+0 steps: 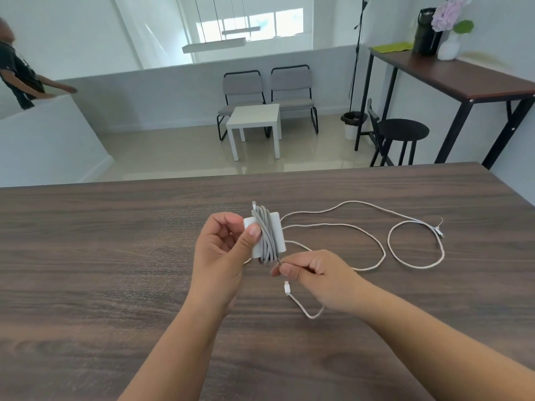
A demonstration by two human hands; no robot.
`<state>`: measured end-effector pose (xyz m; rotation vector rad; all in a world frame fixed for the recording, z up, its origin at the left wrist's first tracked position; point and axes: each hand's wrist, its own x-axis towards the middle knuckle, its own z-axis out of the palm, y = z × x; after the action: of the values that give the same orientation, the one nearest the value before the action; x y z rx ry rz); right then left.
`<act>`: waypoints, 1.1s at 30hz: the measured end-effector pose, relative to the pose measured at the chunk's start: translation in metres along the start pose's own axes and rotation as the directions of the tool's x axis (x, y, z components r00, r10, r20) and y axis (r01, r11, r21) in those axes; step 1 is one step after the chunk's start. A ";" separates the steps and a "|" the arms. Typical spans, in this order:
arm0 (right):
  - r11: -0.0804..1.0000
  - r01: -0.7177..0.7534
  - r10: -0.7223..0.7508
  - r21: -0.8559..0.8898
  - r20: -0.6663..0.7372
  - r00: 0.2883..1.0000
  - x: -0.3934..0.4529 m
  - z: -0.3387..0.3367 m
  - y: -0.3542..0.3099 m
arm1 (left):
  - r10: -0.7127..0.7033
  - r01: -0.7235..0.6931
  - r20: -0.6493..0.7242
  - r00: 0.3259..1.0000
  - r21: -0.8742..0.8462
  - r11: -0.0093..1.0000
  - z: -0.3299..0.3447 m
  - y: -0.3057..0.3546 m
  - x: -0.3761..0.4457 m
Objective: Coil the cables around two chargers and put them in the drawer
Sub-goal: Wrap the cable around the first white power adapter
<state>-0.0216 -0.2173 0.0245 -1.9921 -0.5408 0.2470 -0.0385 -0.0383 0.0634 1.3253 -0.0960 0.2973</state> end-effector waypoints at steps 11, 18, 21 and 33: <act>0.753 0.224 -0.167 -0.619 0.149 0.975 -0.020 -0.013 -0.031 | -0.038 0.047 -0.231 0.972 0.031 0.998 0.006 -0.015 0.004; 0.716 0.252 -0.143 -0.651 0.216 0.966 -0.019 -0.014 -0.051 | -0.069 0.102 -0.226 0.972 0.137 0.985 0.002 -0.023 -0.001; 0.714 0.292 -0.161 -0.637 0.257 0.953 -0.014 -0.015 -0.055 | -0.217 0.220 -0.225 0.950 -0.011 0.975 0.003 -0.020 -0.002; 0.722 0.281 -0.143 -0.632 0.261 0.955 -0.015 -0.010 -0.062 | -0.357 0.284 -0.225 0.907 -0.300 0.911 -0.003 -0.017 0.002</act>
<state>-0.0478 -0.2082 0.0834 -2.5829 -1.1048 0.1056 -0.0318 -0.0389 0.0472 1.0054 0.3112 0.1749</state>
